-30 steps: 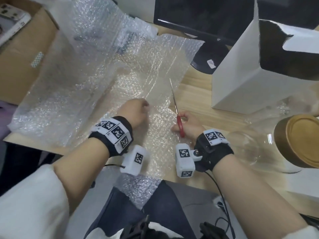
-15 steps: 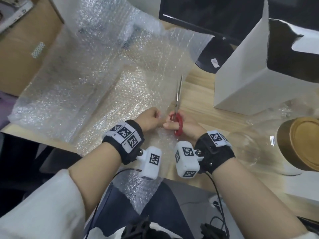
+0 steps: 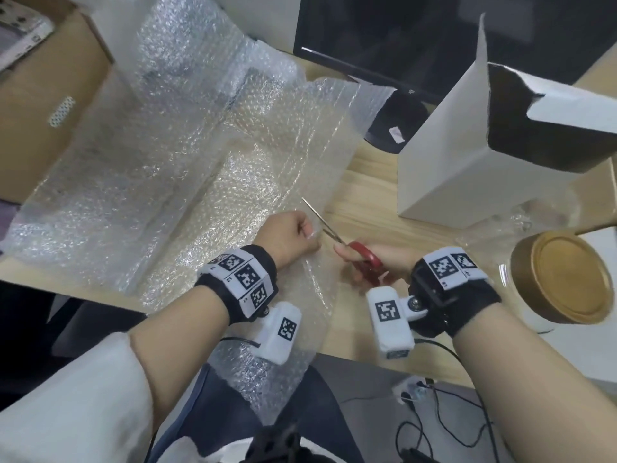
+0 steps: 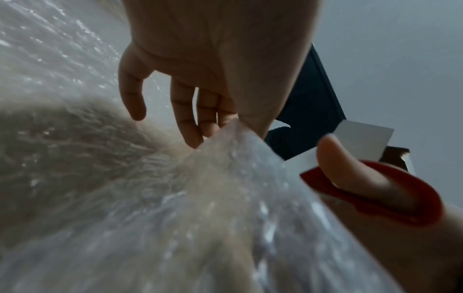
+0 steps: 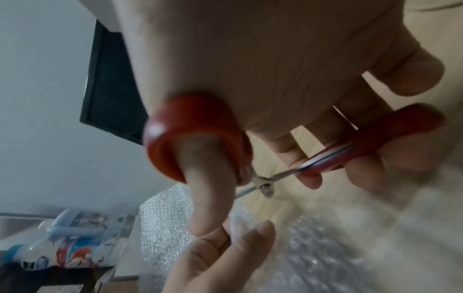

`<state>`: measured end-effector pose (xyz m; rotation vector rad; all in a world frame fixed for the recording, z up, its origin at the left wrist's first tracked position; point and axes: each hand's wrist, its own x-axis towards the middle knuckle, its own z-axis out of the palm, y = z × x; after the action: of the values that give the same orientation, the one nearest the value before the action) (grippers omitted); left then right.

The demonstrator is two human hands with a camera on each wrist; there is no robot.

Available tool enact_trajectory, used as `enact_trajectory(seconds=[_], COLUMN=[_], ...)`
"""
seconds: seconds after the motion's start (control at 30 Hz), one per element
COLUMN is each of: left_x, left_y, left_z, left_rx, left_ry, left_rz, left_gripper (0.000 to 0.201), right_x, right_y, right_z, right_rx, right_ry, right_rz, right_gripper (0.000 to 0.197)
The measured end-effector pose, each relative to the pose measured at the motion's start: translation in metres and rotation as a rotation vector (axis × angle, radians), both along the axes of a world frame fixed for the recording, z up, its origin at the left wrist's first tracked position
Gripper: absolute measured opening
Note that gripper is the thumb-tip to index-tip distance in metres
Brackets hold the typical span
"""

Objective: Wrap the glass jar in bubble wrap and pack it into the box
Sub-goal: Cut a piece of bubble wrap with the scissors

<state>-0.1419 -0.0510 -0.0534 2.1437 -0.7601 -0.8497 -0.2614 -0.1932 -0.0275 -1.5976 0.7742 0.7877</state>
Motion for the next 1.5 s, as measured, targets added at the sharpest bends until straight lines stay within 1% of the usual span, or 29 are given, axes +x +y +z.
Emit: enact_trajectory(seconds=[0.07,0.13,0.2,0.23,0.27,0.33,0.37,0.43,0.47,0.5,0.57,0.6,0.77,0.83,0.9,1.03,1.13,1.27,1.37,1.5], left_x=[-0.003,-0.006,-0.008,-0.009,-0.01,-0.011,-0.01,-0.008,-0.006,-0.005,-0.003,-0.002,0.004,0.006,0.007,0.009,0.01,0.009,0.012,0.017], left_y=[0.001,0.003,0.006,0.007,0.009,0.011,0.01,0.01,0.009,0.009,0.008,0.007,0.007,0.008,0.009,0.011,0.012,0.013,0.016,0.021], left_z=[0.0,-0.003,-0.007,-0.008,-0.01,-0.011,-0.012,-0.012,-0.012,-0.012,-0.011,-0.011,-0.01,-0.011,-0.013,-0.015,-0.011,-0.004,-0.003,-0.004], left_rx=[-0.006,-0.03,-0.066,-0.082,-0.094,-0.099,-0.097,-0.096,-0.092,-0.088,-0.08,-0.077,-0.082,-0.081,-0.073,-0.058,-0.066,-0.139,-0.176,-0.184], left_ry=[-0.029,-0.04,-0.03,-0.02,-0.01,0.002,0.004,0.014,0.018,0.021,0.021,0.025,0.036,0.037,0.041,0.07,0.109,0.199,0.24,0.288], left_rz=[-0.034,-0.049,-0.044,-0.044,-0.048,-0.068,-0.082,-0.098,-0.107,-0.117,-0.139,-0.149,-0.179,-0.184,-0.188,-0.215,-0.25,-0.266,-0.241,-0.24], left_gripper=[0.019,0.024,0.029,0.029,0.026,0.02,0.022,0.031,0.034,0.034,0.034,0.033,0.033,0.034,0.034,0.035,0.035,0.036,0.037,0.033], right_x=[0.006,0.009,0.013,0.015,0.017,0.023,0.026,0.032,0.032,0.032,0.033,0.034,0.04,0.041,0.041,0.046,0.052,0.059,0.064,0.071], right_y=[0.0,0.0,-0.001,-0.004,-0.003,-0.002,-0.001,-0.001,0.0,-0.001,0.0,0.002,0.011,0.012,0.01,0.002,-0.001,0.004,0.01,0.007], right_z=[0.005,0.009,0.006,0.003,0.002,0.003,0.004,0.003,0.006,0.007,0.013,0.017,0.026,0.029,0.031,0.037,0.044,0.041,0.037,0.04], right_rx=[-0.061,-0.084,-0.08,-0.097,-0.095,-0.058,-0.06,-0.041,-0.055,-0.085,-0.166,-0.177,-0.21,-0.23,-0.241,-0.211,-0.189,-0.192,-0.186,-0.172], right_ry=[0.02,0.048,0.023,0.016,0.0,0.019,0.04,0.083,0.096,0.106,0.131,0.134,0.091,0.075,0.058,0.044,0.082,0.123,0.096,0.071], right_rz=[0.03,0.109,0.126,0.12,0.108,0.098,0.114,0.087,0.06,0.08,0.149,0.172,0.251,0.261,0.225,0.174,0.193,0.191,0.174,0.157], right_gripper=[0.051,0.048,0.048,0.052,0.06,0.085,0.082,0.047,0.038,0.044,0.067,0.072,0.081,0.074,0.064,0.054,0.054,0.049,0.052,0.044])
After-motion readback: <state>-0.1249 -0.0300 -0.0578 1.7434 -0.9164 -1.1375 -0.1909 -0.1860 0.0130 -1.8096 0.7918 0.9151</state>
